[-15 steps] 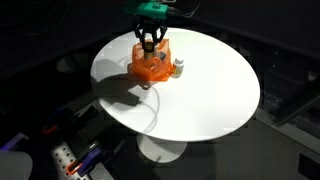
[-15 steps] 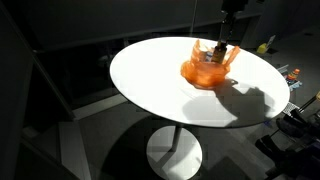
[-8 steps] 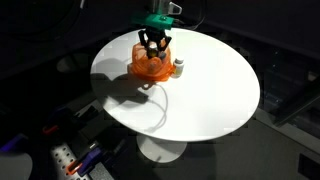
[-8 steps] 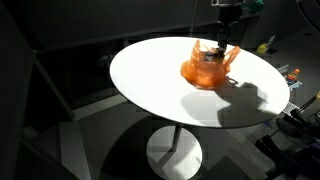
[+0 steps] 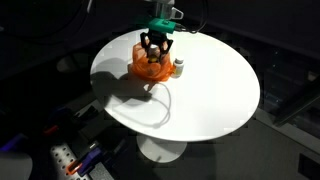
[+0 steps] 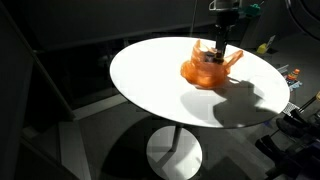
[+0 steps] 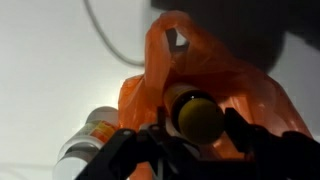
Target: Put the black and yellow container in the plastic bag
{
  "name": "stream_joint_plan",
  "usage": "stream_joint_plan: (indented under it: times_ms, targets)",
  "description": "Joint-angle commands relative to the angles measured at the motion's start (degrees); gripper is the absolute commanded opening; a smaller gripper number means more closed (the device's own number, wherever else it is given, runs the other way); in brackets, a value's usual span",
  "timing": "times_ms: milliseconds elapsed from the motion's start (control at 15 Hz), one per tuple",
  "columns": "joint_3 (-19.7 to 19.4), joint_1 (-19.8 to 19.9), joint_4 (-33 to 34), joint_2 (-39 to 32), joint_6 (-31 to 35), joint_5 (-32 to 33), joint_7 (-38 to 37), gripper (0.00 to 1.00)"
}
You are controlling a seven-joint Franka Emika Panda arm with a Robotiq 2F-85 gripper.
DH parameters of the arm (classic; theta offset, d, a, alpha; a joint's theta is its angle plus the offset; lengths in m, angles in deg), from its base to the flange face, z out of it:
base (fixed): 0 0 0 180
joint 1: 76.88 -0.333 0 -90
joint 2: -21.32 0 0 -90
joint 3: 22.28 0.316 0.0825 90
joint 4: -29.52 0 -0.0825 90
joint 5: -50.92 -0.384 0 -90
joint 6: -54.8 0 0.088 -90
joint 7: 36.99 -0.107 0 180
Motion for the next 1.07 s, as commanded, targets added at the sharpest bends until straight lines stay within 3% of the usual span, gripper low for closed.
stream_joint_plan:
  times_ms: [0,133,600,1000]
  targets:
    - [-0.23,-0.32,-0.43,2.21,-1.62,1.12,-2.83,0.95]
    - [-0.45,-0.03,-1.20,3.65,-1.46,0.06,-5.15,1.00]
    - [-3.60,-0.08,-4.45,9.79,-1.60,-0.15,-18.22,1.00]
    - [-4.20,0.28,-14.62,19.28,-4.17,-0.73,-19.55,1.00]
